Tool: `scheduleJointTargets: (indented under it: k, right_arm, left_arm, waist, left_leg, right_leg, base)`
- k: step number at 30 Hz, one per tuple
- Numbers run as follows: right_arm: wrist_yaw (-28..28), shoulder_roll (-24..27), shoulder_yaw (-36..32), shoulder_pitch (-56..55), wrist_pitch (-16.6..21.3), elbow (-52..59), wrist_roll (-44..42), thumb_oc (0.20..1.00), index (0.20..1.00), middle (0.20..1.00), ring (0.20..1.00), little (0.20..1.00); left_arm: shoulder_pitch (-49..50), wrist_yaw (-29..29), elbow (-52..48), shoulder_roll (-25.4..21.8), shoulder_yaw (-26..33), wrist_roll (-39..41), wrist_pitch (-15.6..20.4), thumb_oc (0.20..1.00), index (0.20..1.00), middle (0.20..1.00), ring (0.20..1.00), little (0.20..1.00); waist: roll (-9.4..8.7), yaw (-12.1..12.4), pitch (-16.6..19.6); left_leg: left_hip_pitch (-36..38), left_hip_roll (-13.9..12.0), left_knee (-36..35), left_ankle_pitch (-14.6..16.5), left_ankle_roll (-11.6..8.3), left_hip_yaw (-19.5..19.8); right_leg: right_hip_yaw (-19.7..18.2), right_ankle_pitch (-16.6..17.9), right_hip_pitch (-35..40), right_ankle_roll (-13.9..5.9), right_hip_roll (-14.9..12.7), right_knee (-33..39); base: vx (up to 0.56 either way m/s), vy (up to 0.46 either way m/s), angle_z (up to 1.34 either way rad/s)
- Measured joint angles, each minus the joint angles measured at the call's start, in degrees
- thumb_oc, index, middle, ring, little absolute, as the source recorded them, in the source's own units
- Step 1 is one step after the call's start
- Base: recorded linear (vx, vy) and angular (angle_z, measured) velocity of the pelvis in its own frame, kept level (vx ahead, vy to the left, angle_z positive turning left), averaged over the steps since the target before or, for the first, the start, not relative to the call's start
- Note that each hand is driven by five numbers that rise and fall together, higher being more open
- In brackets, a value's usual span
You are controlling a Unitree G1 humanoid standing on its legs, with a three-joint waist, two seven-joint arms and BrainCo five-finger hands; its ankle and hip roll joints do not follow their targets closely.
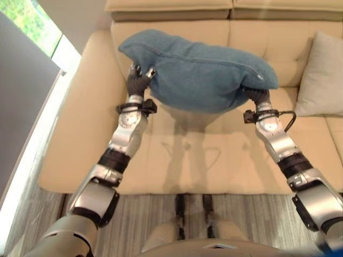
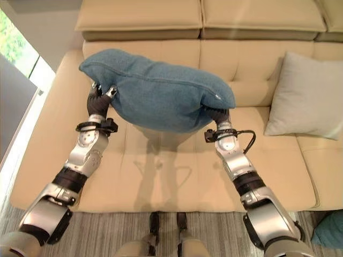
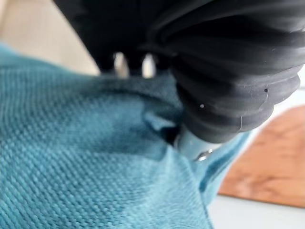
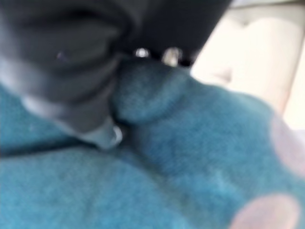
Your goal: Pick up all the scattered cushions and arrange them neatly on the sofa.
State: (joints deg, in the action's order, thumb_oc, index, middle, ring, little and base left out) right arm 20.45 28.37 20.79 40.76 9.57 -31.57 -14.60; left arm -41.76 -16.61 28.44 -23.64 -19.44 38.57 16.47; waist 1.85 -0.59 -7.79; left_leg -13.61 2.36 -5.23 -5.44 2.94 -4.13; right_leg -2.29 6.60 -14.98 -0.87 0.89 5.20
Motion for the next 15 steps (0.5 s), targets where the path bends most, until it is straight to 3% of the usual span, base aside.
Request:
scheduleJointTargets:
  k: [6,15]
  right_arm:
    - [0.50,-0.18,2.35,3.31,-0.07,-4.75,-2.14,0.200,0.200,0.200,0.200,0.200]
    - [0.66,0.02,4.68,14.21,0.55,-11.06,-3.18,0.200,0.200,0.200,0.200,0.200]
  left_arm:
    - [-0.86,-0.14,2.13,-0.95,-0.99,0.06,0.01,0.200,0.200,0.200,0.200,0.200]
    - [-10.10,-0.12,9.55,-3.96,-2.82,0.20,0.98,0.200,0.200,0.200,0.200,0.200]
  waist:
    - [0.05,0.17,-1.32]
    - [-0.30,0.28,-3.84]
  left_leg:
    - [-4.49,-0.04,0.00,-0.32,-0.17,-0.04]
    - [-10.00,-0.05,0.02,-0.76,-0.48,0.10]
  right_leg:
    - [0.05,0.37,-4.52,0.11,0.10,-0.01]
    - [0.71,0.93,-10.09,0.00,0.09,-0.03]
  base:
    - [0.00,0.000,0.00]
    - [0.00,0.000,0.00]
